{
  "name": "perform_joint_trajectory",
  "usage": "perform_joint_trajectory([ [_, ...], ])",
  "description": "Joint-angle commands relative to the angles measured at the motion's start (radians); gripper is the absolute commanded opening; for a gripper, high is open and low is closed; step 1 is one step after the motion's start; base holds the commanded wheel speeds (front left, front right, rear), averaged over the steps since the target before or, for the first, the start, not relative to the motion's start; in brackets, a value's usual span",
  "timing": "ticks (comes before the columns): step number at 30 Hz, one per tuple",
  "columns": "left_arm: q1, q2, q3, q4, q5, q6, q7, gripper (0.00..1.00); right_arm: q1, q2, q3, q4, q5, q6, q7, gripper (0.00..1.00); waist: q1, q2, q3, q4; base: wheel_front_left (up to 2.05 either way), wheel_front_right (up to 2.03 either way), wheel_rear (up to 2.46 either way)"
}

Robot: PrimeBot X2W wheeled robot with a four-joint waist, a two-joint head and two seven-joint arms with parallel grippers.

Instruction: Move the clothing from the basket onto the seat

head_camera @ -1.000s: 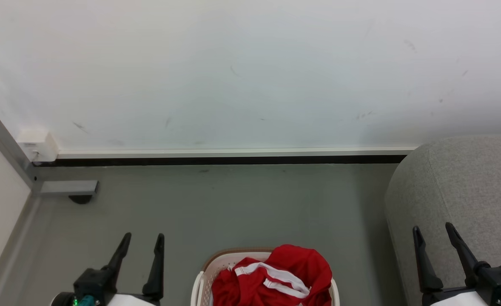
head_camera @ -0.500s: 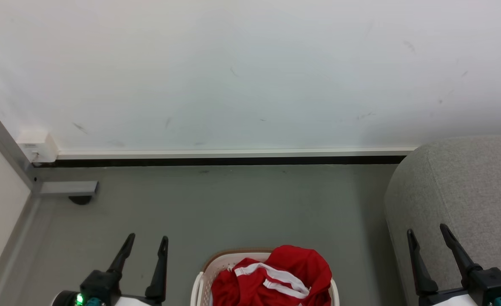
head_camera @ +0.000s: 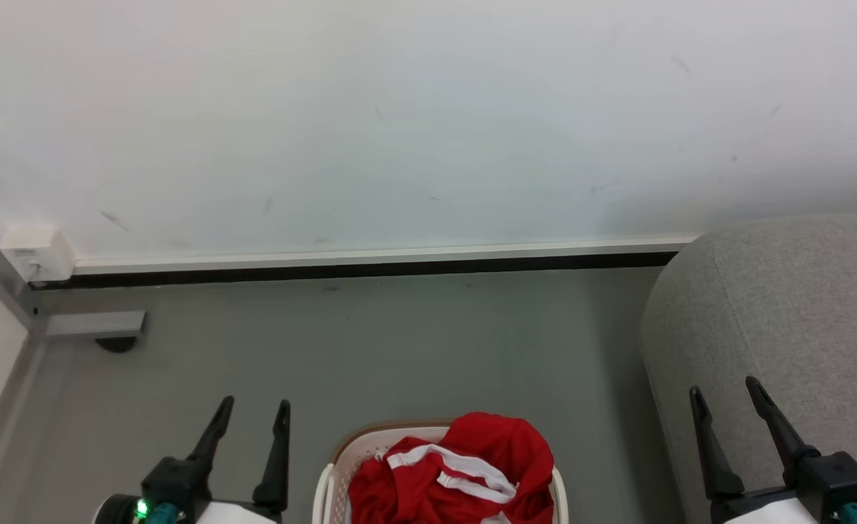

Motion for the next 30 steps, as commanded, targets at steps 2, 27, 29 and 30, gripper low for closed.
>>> perform_joint_trajectory([
  [2,-0.02,-0.002,-0.016,0.016,0.006,-0.011,-0.001,1.0,-0.015,-0.008,0.005,-0.007,0.01,-0.002,0.0,1.0,-0.0001,-0.0001,0.012,-0.021,0.0,0.0,0.0],
  [27,-0.573,-0.008,-0.327,0.614,0.093,-0.055,0.105,1.0,-0.27,0.015,0.052,-0.231,-0.019,-0.002,0.0,1.0,-0.0001,-0.0001,0.526,-0.187,0.0,0.0,0.0],
  [29,-0.609,-0.008,-0.348,0.667,0.113,-0.046,0.138,1.0,-0.29,0.022,0.057,-0.249,-0.019,-0.002,0.0,1.0,-0.0001,-0.0001,0.569,-0.191,0.0,0.0,0.0],
  [30,-0.622,-0.007,-0.361,0.696,0.123,-0.041,0.16,1.0,-0.297,0.025,0.062,-0.258,-0.018,-0.002,0.0,1.0,-0.0001,-0.0001,0.586,-0.193,0.0,0.0,0.0],
])
